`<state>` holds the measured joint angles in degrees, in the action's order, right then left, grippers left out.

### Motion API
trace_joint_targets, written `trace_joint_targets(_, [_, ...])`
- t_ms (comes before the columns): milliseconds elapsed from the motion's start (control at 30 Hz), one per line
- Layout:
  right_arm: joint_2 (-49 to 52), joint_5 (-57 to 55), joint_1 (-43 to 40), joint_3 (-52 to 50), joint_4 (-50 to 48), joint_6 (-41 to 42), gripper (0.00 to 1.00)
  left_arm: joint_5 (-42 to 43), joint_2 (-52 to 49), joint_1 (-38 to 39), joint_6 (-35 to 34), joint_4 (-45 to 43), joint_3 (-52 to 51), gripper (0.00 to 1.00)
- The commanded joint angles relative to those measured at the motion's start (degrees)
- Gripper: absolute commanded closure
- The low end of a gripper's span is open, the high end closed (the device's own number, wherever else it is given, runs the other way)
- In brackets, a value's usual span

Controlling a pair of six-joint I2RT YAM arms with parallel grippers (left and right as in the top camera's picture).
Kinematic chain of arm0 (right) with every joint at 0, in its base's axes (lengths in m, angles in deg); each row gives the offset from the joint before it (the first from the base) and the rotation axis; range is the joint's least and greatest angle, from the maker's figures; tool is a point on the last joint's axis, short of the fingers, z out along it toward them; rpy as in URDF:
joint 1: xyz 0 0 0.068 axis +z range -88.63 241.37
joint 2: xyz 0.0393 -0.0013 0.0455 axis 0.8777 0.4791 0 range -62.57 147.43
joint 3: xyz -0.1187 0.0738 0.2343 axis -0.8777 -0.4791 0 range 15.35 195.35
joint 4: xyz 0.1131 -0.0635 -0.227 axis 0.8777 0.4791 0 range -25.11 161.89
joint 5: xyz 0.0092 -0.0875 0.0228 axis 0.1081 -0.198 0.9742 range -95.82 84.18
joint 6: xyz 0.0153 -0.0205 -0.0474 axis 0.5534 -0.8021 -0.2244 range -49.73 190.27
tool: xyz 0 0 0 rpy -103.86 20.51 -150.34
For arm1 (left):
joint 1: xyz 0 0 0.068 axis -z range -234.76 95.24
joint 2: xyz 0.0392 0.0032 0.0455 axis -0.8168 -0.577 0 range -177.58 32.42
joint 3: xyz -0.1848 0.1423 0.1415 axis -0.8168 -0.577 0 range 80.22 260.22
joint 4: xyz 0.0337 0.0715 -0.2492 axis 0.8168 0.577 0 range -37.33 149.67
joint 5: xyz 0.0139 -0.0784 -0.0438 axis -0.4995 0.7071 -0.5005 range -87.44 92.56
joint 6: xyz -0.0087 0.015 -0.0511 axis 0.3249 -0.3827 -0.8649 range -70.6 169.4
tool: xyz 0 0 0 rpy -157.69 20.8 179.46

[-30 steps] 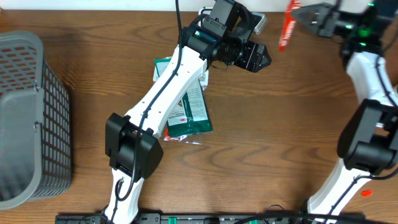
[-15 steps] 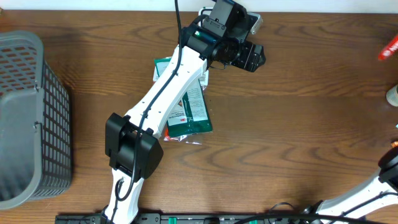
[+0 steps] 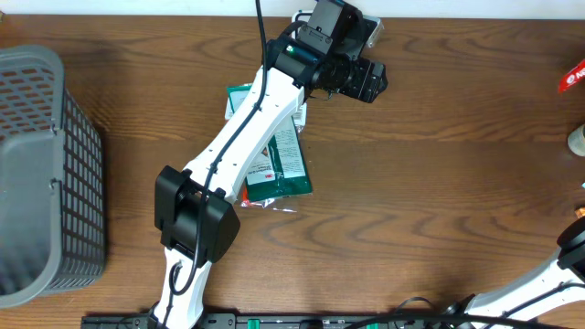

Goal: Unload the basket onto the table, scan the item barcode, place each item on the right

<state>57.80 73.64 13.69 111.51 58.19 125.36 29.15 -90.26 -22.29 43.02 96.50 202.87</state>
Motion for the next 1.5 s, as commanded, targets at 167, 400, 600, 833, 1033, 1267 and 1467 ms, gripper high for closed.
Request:
trace_joint_targets(167, [-0.24, -36.22, 3.63, 0.39, 37.35, -34.32, 0.98, -0.90, 1.01, -0.04, 0.11, 0.02, 0.68, 0.24])
trace_joint_targets(400, [-0.66, -63.17, 11.37, 1.44, 47.47, -45.97, 0.99, -5.27, 1.01, -0.04, 0.09, 0.02, 0.66, 0.23])
trace_joint_targets(600, [-0.70, -83.01, 14.16, 9.40, 49.62, -52.11, 0.99, -5.27, 0.92, -0.04, 0.09, 0.04, 0.46, 0.23])
trace_joint_targets(833, [-0.70, -91.52, 14.82, 26.45, 57.68, -60.00, 0.99, -5.27, 0.31, -0.04, 0.09, -1.29, 0.46, 0.24])
trace_joint_targets(1033, [-0.50, -97.59, 12.20, 29.40, 57.16, -71.78, 0.99, -5.25, -0.46, -0.02, 0.09, -1.22, 0.35, 0.23])
trace_joint_targets(1267, [-0.46, -97.18, 7.78, 26.25, 56.15, -75.47, 0.99, -5.27, -0.70, 0.07, 0.09, -1.22, 0.35, 0.24])
trace_joint_targets(1467, [-0.24, -97.18, 3.69, 23.21, 55.21, -75.32, 0.99, -5.25, -0.72, 0.07, 0.09, -0.85, 0.35, 0.23])
